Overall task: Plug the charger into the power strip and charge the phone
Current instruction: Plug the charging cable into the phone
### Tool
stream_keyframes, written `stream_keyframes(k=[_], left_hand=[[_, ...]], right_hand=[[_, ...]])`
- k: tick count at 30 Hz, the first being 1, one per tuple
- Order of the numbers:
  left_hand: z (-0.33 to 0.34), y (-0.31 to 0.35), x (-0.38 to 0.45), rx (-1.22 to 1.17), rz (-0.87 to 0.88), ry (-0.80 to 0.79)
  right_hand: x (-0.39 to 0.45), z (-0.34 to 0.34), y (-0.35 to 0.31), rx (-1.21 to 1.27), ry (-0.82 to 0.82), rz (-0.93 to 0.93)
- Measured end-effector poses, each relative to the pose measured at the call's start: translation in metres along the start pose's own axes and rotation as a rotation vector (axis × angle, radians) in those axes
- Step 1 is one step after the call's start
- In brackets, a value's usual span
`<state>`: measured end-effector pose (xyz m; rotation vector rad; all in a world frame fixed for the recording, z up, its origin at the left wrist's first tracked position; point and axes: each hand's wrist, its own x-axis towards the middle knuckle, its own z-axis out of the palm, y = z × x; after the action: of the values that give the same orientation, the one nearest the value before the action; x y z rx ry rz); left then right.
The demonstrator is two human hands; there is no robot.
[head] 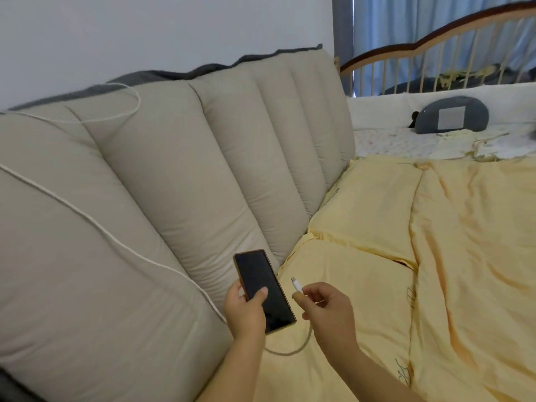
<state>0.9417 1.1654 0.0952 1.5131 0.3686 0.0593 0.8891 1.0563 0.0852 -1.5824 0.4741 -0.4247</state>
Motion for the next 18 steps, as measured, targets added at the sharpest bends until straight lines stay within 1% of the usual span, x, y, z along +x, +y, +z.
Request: stream_keyframes(k=[5, 11, 15, 18], left_hand=[[-0.007, 0.102, -0.013, -0.100, 0.166, 0.002], [-0.023, 0.228, -0.035, -0.164, 0.332, 0.024], [-0.038, 0.294, -0.049, -0.200, 0.404, 0.054], [-0.050, 0.329, -0.057, -0.229, 0.436, 0.077]], right_hand=[[-0.002, 0.001, -0.085, -0.037, -0.005, -0.137], [-0.019, 0.005, -0.191, -0.134, -0.040, -0.331], [-0.033, 0.016, -0.249, -0.183, -0.019, -0.442], [-0.045, 0.025, -0.281, -0.186, -0.012, -0.500]])
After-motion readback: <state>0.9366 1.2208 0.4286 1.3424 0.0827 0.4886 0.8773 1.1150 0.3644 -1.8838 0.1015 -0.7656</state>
